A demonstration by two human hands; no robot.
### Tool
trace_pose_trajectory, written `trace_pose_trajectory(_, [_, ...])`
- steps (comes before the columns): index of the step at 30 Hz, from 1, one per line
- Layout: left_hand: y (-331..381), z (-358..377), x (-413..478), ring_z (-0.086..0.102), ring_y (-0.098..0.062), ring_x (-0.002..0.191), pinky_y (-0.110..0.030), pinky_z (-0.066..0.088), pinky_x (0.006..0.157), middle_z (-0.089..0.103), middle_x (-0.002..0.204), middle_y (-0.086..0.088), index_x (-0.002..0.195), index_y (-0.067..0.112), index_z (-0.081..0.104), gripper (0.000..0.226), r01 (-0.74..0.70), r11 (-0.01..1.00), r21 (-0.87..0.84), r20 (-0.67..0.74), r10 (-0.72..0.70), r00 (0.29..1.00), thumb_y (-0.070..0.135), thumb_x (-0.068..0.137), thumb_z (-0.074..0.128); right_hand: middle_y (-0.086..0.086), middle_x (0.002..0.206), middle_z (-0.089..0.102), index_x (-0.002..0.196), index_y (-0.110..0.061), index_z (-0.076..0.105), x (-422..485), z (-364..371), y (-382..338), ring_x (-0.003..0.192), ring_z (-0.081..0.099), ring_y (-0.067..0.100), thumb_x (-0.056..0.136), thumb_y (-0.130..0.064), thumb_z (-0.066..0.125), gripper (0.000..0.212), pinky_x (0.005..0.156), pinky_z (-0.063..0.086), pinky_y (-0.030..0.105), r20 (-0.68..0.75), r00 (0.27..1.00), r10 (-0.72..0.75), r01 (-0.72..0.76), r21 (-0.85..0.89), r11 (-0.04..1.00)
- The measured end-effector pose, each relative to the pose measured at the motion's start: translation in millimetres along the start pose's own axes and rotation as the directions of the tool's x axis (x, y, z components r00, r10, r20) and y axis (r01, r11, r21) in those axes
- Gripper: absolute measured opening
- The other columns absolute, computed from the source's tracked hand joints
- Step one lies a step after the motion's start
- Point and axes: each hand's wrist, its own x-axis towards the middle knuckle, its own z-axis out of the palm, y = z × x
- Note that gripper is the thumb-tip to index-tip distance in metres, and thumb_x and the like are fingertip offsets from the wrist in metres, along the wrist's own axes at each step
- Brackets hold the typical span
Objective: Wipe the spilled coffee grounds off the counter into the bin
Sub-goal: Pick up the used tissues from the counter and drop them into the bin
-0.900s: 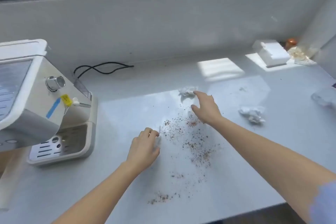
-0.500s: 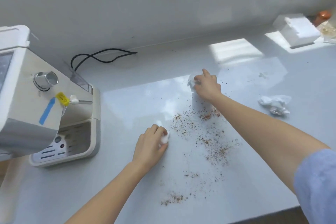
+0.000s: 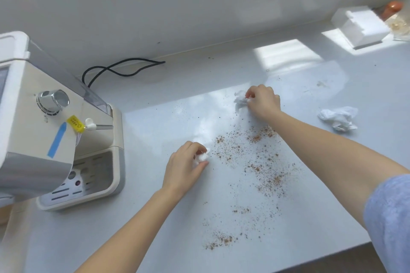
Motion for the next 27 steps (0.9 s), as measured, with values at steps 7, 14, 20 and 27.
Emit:
trace_pose_trajectory(7, [19.0,-9.4,0.5,0.056,-0.011,0.080,-0.028,0.045,0.074,0.062,0.094,0.007,0.099,0.016,0.066,0.017,-0.032,0.996,-0.080,-0.085,0.026,0.996,0.017,0.082,0.070,-0.006,0.097,0.068,0.089,-0.025,0.064,-28.9,-19.0,-1.8,0.090,0.060,0.018,0.088,-0.023,0.060,0.004,0.093,0.036,0.040,-0.092,0.994,0.053,-0.024,0.288,0.957])
trace_pose_trajectory(14, [59.1,-9.2,-14.7,0.058,-0.013,0.079,-0.030,0.046,0.073,0.063,0.091,0.003,0.095,0.019,0.069,0.013,-0.050,0.991,-0.122,-0.152,0.031,0.988,0.017,0.082,0.070,-0.018,0.076,0.061,0.077,-0.032,0.060,-97.9,-47.6,-5.1,0.077,0.058,0.009,0.084,-0.026,0.066,0.011,0.092,0.038,0.039,-0.102,0.994,-0.048,0.084,0.384,0.919])
trace_pose_trajectory(20, [105.9,7.8,-47.7,0.059,-0.015,0.077,-0.034,0.049,0.072,0.062,0.086,0.004,0.090,0.019,0.071,0.008,-0.120,0.984,-0.131,-0.176,0.096,0.980,0.021,0.083,0.071,-0.018,0.068,0.061,0.068,-0.033,0.059,-177.7,-74.4,22.2,0.074,0.060,0.009,0.079,-0.025,0.071,0.019,0.096,0.043,0.046,-0.041,0.996,-0.076,0.086,0.432,0.898])
trace_pose_trajectory(27, [152.8,49.7,-97.5,0.059,-0.014,0.077,-0.034,0.049,0.073,0.065,0.086,0.002,0.089,0.018,0.071,0.007,-0.141,0.972,-0.187,-0.138,0.116,0.984,0.020,0.082,0.071,-0.009,0.069,0.065,0.068,-0.027,0.063,-257.5,-90.3,67.4,0.073,0.061,0.014,0.073,-0.021,0.073,0.012,0.088,0.051,0.046,0.026,0.999,-0.046,0.022,0.594,0.804])
